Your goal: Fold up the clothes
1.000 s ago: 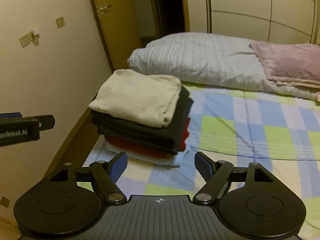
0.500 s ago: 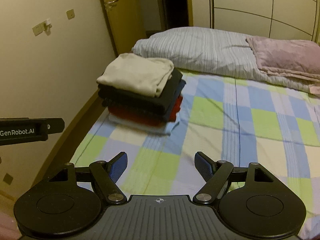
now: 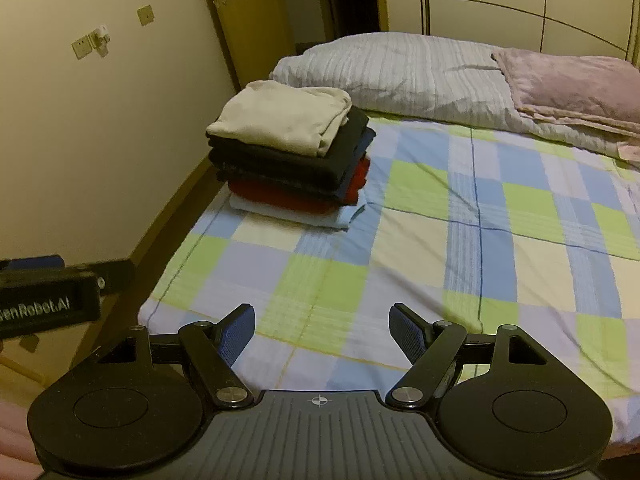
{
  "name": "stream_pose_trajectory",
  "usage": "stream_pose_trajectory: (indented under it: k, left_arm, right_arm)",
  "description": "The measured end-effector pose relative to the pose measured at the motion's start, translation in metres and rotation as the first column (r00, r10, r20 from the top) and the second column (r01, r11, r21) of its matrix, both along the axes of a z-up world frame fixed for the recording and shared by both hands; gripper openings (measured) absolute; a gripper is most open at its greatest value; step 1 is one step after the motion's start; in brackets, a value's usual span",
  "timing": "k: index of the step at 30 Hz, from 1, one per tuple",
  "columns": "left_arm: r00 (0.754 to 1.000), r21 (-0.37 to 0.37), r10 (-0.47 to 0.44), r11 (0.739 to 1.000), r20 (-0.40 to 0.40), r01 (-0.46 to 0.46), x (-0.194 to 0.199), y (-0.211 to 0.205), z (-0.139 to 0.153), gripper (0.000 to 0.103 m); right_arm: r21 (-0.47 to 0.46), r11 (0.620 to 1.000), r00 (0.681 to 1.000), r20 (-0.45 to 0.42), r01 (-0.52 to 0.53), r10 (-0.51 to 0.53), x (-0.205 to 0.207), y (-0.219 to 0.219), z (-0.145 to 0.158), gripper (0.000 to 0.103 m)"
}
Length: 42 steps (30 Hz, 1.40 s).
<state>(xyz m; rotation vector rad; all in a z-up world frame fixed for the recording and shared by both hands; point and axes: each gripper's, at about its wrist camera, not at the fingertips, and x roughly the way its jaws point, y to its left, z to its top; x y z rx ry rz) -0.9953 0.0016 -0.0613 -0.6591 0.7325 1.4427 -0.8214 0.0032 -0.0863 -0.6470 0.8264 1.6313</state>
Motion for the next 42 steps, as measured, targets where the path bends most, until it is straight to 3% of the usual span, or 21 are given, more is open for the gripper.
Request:
stream_pose_trajectory:
  k: [11,19,42]
  left_arm:
    - [0.999,-0.061,-0.038,0.997,-0.004,0.038,-0.022,0.024,-0.021,0.078]
    - [0.997,-0.092,-0.081,0.993,0.0,0.08,-0.052,0.067,-0.037,0.078]
    - [0.981,-0.131,-0.192,0.973,0.006,0.191,-0.094,0.169,-0.077,0.078]
  right_arm:
    - [-0.093,0.992,0.996,0.038,0.085,-0.081,-0.019,0.025,-0.011,0.077]
    - [-0.139,0.985,0.994,0.048,0.107,-0.101,-0.05,0.058,-0.022,0.077]
    - [-0.188,0.961,0.979,0.053,0.205,-0.198,-0.101,0.152,-0.057,0.077]
